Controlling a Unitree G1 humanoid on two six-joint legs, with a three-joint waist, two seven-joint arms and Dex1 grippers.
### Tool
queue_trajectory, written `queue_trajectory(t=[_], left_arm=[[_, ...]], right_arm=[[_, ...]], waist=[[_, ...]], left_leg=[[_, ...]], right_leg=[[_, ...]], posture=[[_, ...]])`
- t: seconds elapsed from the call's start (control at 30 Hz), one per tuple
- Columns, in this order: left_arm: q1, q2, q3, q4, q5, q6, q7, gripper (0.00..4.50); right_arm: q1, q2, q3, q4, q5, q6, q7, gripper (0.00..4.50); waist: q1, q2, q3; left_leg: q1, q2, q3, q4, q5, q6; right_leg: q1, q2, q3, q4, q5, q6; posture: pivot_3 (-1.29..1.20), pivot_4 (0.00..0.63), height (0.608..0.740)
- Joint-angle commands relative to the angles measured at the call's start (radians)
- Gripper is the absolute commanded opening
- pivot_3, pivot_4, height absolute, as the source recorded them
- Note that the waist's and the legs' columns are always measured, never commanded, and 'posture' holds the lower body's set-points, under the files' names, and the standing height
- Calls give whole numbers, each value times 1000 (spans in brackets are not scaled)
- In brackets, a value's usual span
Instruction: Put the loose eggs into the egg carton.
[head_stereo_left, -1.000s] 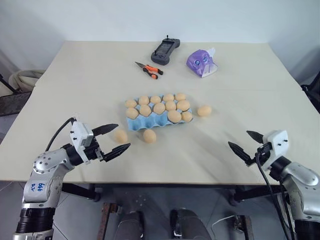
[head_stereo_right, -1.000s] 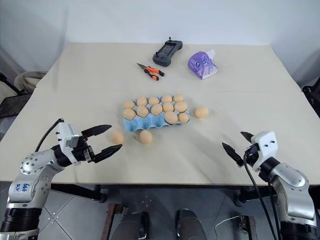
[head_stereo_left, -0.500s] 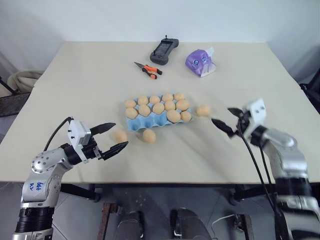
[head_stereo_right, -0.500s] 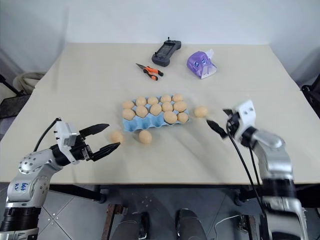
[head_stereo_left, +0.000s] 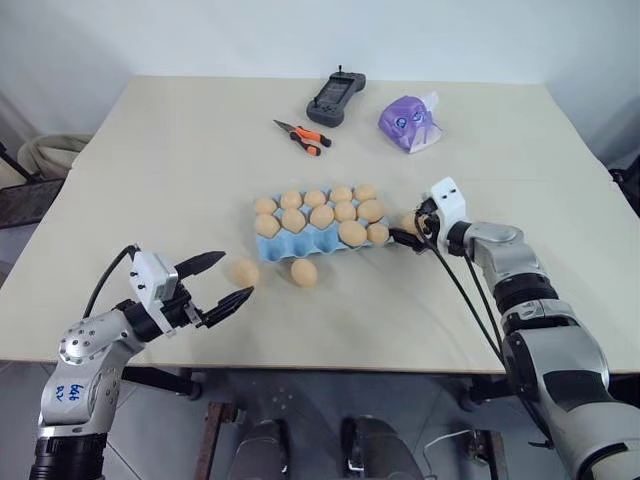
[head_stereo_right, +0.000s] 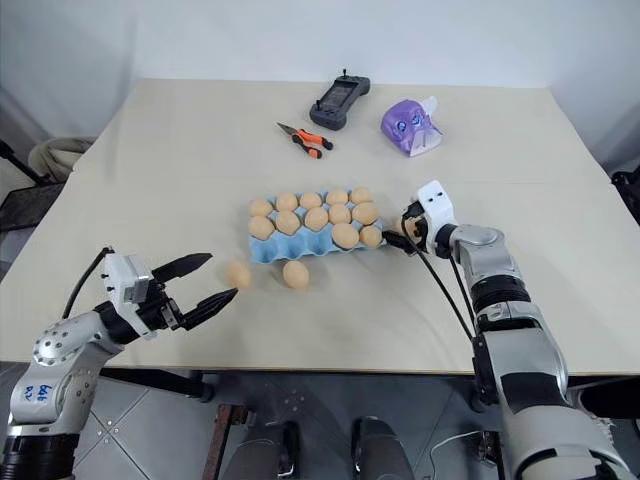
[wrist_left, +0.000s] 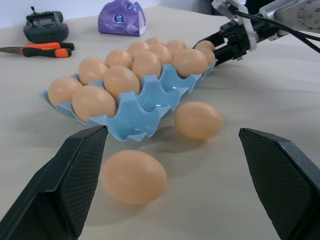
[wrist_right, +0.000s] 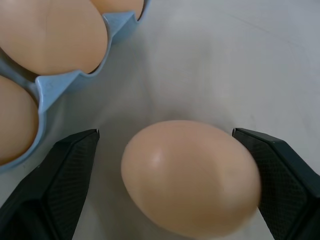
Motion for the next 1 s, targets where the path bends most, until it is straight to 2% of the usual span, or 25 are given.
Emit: queue_trajectory(t=[0.03, 0.07, 0.1, 0.23, 0.27, 0.47, 0.6, 0.7, 0.83, 1.0], left_arm=[[18, -1, 29, -56, -22, -9, 13, 4500], [18, -2, 28, -58, -23, -9, 15, 4500], [19, -2, 27, -59, -23, -8, 16, 4500], [9, 2, 21, -55, -23, -5, 14, 4500], [5, 5, 21, -51, -24, -3, 13, 4500], [9, 10, 41, -44, -31, 8, 19, 4500], [26, 0, 75, -46, -42, 21, 47, 4500], [34, -7, 88, -39, -44, 26, 58, 4500], [41, -9, 83, -39, -42, 25, 62, 4500], [44, -8, 86, -46, -44, 31, 67, 4500]], right_arm=[[-1, -6, -32, -5, 17, -37, 24, 4458], [2, -4, -39, -4, 21, -38, 21, 4083], [5, -2, -49, -7, 29, -38, 24, 3924], [34, 3, -58, -50, 39, -73, 55, 2530], [43, 3, -58, -67, 41, -83, 59, 2335], [93, 16, -91, -274, 105, -49, 81, 2335], [130, 78, -38, -590, 172, 158, 74, 2335], [156, 126, 24, -753, 171, 302, 43, 2335], [170, 196, 98, -829, 142, 391, -19, 2335], [191, 213, 150, -837, 117, 377, -23, 2335]], waist=[[-1, 0, 0], [-2, 0, 0], [-2, 0, 0], [-7, 0, 0], [-7, 0, 0], [-15, 0, 0], [-25, 0, 0], [-27, 0, 0], [-24, 0, 0], [-19, 0, 0]], left_leg=[[0, 0, 0, 0, 0, 0], [1, 0, 0, 0, 0, 0], [1, 0, 0, 0, 0, 0], [1, 0, 0, 0, 1, 0], [1, 0, 0, 0, 1, 0], [1, 0, 0, 0, 1, 0], [1, 1, 0, 0, 0, 0], [2, 2, 0, -1, 0, -1], [2, 1, -1, 0, 0, -1], [0, 0, -1, -1, 0, -1]], right_leg=[[0, 0, 0, 1, 0, 0], [0, 0, 0, 1, 0, 0], [0, 0, 0, 1, 0, 0], [0, 0, 0, 2, 0, 0], [0, 0, 0, 2, 0, 0], [0, 0, 0, 2, 0, 0], [0, 0, 0, 3, 0, 0], [0, 1, 0, 3, 0, 0], [0, 0, 0, 3, 0, 0], [0, -2, -1, 0, 0, 0]], posture=[[0, 150, 740], [0, 150, 740], [0, 150, 740], [0, 150, 740], [0, 150, 740], [0, 150, 740], [0, 150, 740], [0, 150, 740], [0, 150, 740], [0, 150, 740]])
